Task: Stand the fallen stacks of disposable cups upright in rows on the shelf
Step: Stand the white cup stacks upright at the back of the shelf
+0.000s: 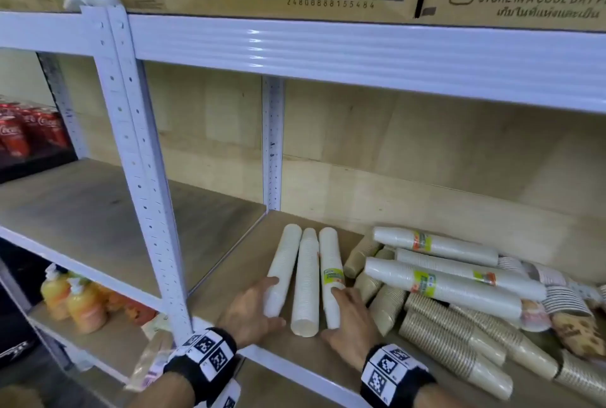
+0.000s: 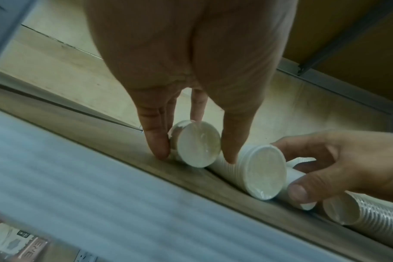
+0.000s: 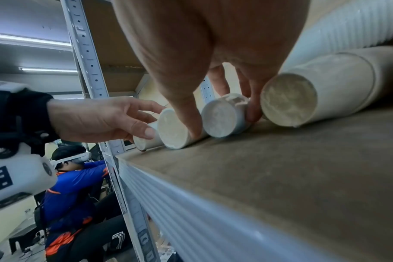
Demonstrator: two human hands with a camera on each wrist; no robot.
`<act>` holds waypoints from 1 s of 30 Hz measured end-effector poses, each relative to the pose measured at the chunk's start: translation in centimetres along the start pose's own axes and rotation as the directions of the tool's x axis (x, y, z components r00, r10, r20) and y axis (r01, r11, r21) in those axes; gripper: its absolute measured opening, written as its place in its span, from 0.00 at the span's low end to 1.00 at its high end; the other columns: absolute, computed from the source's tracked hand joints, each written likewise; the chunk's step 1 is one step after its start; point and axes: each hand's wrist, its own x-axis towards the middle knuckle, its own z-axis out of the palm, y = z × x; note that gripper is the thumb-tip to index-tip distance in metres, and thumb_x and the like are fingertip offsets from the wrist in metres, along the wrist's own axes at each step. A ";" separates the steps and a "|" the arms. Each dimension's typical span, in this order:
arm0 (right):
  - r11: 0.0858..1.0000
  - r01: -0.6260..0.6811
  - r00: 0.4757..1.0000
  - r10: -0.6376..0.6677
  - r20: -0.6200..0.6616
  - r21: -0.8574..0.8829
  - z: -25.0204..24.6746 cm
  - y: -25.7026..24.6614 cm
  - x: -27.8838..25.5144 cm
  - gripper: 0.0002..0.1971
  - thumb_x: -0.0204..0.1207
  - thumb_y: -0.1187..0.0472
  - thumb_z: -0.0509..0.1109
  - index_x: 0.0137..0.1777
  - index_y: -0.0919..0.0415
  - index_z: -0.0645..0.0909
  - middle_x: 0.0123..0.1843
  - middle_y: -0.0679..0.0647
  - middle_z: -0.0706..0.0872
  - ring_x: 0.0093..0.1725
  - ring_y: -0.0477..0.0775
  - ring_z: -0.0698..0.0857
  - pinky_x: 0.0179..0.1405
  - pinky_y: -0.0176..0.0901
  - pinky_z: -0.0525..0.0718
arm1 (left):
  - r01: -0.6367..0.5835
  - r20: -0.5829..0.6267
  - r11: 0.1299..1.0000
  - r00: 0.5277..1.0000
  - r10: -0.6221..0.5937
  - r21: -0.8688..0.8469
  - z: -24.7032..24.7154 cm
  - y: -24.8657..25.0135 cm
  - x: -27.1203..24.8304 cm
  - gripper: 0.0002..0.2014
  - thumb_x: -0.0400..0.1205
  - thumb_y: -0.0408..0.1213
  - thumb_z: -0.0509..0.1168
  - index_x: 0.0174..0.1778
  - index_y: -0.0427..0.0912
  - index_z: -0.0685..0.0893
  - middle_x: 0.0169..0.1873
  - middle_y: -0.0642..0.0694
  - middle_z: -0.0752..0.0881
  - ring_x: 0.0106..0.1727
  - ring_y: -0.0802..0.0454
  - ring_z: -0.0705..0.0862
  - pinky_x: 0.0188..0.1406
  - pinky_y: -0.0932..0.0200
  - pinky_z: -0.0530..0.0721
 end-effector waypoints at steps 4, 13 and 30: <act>0.999 -0.030 0.999 0.030 -0.012 0.022 -0.3 -0.4 0.1 0.37 0.72 0.63 0.74 0.80 0.54 0.63 0.74 0.52 0.65 0.74 0.54 0.72 0.73 0.44 0.73 | 0.017 0.040 1.000 0.999 -0.017 0.015 -0.1 0.1 0.1 0.43 0.71 0.48 0.77 0.80 0.58 0.63 0.72 0.51 0.76 0.68 0.53 0.79 0.66 0.58 0.79; 0.999 -0.047 0.996 0.048 -0.081 0.006 -2.7 -1.9 0.7 0.33 0.71 0.58 0.71 0.77 0.53 0.66 0.73 0.52 0.66 0.69 0.56 0.76 0.65 0.46 0.80 | 0.046 0.002 0.996 0.999 -0.046 0.071 -2.9 1.9 1.6 0.36 0.76 0.44 0.71 0.80 0.53 0.66 0.70 0.48 0.77 0.67 0.52 0.79 0.64 0.60 0.79; 0.984 0.111 0.903 -0.159 -0.399 -0.140 -15.3 -4.7 6.6 0.20 0.81 0.68 0.62 0.72 0.58 0.75 0.67 0.54 0.75 0.61 0.56 0.82 0.60 0.47 0.84 | -0.050 -0.328 0.997 0.942 0.066 0.056 -9.5 9.0 7.0 0.17 0.77 0.34 0.65 0.62 0.45 0.84 0.51 0.45 0.90 0.45 0.49 0.89 0.38 0.63 0.86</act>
